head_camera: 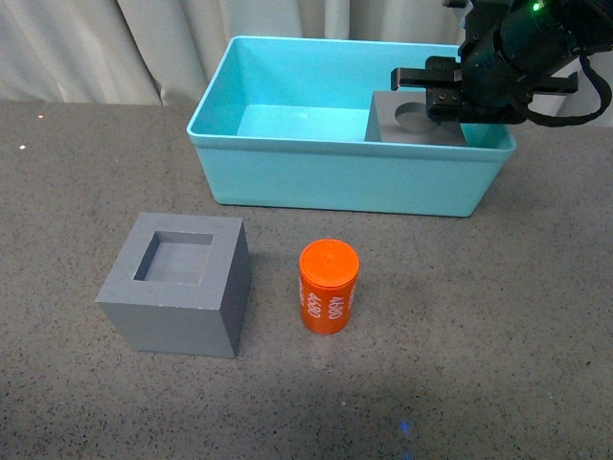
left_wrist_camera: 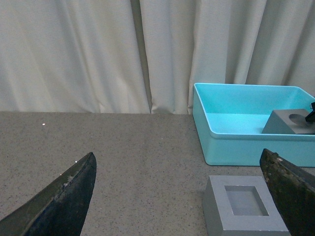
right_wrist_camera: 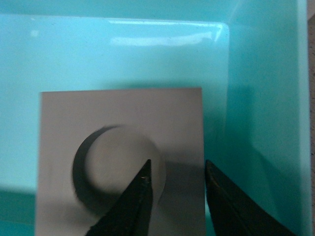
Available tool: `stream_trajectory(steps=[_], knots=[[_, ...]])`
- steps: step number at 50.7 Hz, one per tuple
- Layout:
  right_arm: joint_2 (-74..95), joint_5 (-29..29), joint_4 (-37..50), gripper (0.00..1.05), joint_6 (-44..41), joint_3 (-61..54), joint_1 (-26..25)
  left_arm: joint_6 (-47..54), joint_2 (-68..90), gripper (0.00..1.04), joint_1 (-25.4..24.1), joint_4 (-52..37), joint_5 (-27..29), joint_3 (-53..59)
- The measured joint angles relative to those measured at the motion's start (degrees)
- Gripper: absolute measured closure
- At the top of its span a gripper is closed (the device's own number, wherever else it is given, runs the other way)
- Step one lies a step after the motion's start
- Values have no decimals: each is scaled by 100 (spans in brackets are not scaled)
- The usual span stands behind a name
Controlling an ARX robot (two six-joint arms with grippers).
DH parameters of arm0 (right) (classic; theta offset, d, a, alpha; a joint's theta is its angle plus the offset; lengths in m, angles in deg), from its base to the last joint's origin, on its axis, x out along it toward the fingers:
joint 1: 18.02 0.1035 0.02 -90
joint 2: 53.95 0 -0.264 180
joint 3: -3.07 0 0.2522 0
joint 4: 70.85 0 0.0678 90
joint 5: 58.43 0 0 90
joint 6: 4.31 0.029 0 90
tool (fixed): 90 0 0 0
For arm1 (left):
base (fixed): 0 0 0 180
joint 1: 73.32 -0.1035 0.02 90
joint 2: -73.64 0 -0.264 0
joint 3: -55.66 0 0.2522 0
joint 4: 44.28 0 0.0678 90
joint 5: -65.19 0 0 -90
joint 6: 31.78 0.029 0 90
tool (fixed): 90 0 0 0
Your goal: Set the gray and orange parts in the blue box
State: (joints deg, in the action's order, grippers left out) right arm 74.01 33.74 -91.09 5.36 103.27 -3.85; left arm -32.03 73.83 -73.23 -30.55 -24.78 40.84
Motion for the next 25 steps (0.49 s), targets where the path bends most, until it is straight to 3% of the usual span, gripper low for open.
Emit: stream_trajectory(steps=[8,17,25], knots=[[-284,-87,417,43,-98,-240,2,0,0,7,0,0,0,0],[-1705,-542,1635,8,-264,-1679,2,0,0,7,2,0,0,0],[-2903,-501,2277,10,-345,-2970,0,-2,0,7,0,0,0,0]])
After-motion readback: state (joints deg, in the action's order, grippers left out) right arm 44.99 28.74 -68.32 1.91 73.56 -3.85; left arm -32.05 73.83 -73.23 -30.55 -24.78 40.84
